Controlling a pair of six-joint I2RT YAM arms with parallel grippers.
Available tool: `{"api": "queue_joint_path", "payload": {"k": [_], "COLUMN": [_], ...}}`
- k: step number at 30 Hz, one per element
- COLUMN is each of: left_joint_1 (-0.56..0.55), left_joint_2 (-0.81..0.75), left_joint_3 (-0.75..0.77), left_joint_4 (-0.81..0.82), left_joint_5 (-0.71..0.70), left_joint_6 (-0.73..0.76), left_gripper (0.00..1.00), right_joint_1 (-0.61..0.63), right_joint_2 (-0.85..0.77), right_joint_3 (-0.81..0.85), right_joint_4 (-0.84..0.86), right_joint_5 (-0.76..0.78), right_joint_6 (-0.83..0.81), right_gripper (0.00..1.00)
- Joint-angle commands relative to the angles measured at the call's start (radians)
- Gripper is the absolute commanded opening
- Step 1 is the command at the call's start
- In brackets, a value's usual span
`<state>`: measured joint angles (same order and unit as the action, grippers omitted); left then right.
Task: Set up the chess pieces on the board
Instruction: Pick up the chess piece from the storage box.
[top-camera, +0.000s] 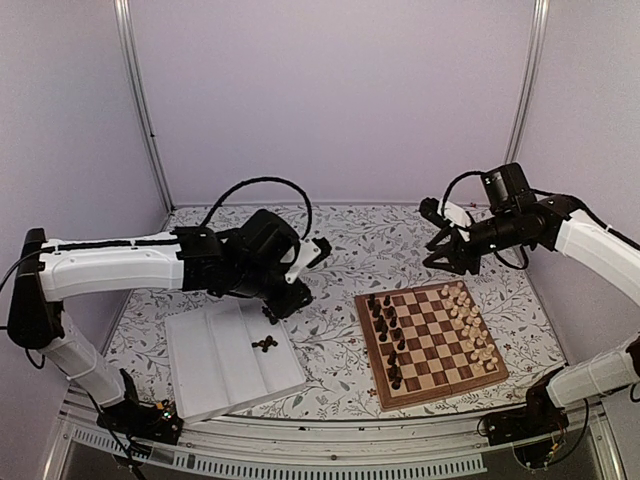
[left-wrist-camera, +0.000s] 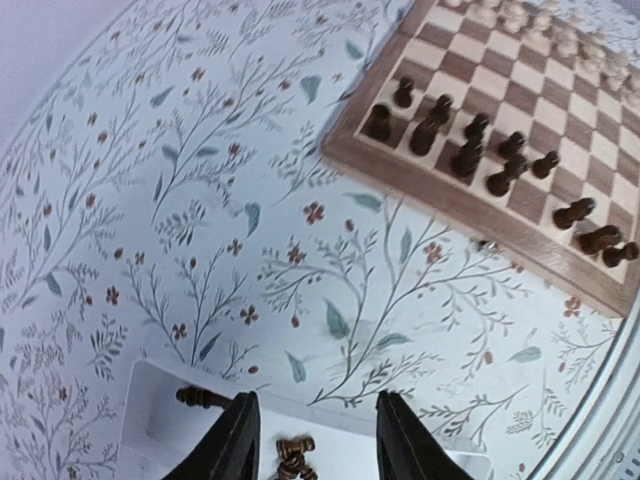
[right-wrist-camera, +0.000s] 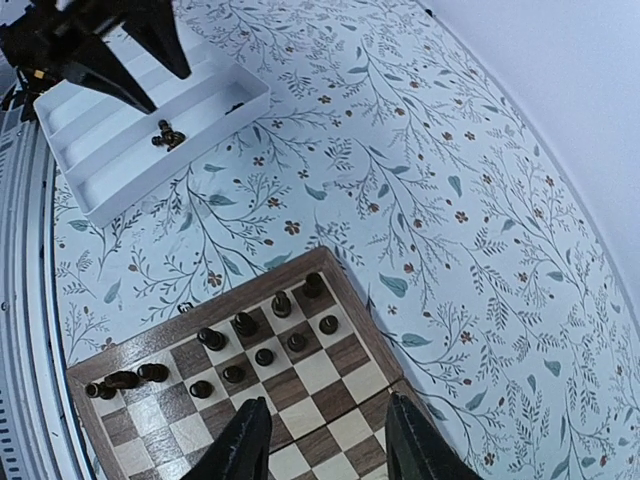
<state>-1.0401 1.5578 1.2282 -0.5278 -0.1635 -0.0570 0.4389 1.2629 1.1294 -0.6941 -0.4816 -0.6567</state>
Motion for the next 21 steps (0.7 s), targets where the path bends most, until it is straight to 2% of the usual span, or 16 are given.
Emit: {"api": "queue_joint_path", "payload": {"k": [1,8,11,16,21], "left_joint_1": [0.065,0.118,0.16,0.272,0.312], "left_joint_2": [-0.05,0.005,0.026,0.027,0.082], "left_joint_3": [-0.119,-0.175,-0.177,-0.179,-0.157], "left_joint_4": [0.006,-0.068,-0.084,-0.023,-0.001], "left_joint_5": [-0.002,0.001,-0.044,-0.019,-0.037], "left_joint_6": [-0.119,-0.138,-0.167,-0.224,-0.32], "left_gripper": [0.42,0.43,0.42,0.38,0.39], "right_joint_1": [0.107,0.181,0.195,0.197,0.198], "right_joint_2": [0.069,0.186,0.207,0.204,0.174], "right_joint_3": [0.072,0.133,0.135,0.109,0.074], "right_joint_4": [-0.038,-0.042,-0.039,-0.034,-0.024], "right_joint_5": [0.009,0.02,0.02,0.023,0.032], "right_joint_6": [-0.026,-0.027,-0.019,-0.011,-0.005], "right_gripper": [0.42,0.4,0.39,0.37,0.37]}}
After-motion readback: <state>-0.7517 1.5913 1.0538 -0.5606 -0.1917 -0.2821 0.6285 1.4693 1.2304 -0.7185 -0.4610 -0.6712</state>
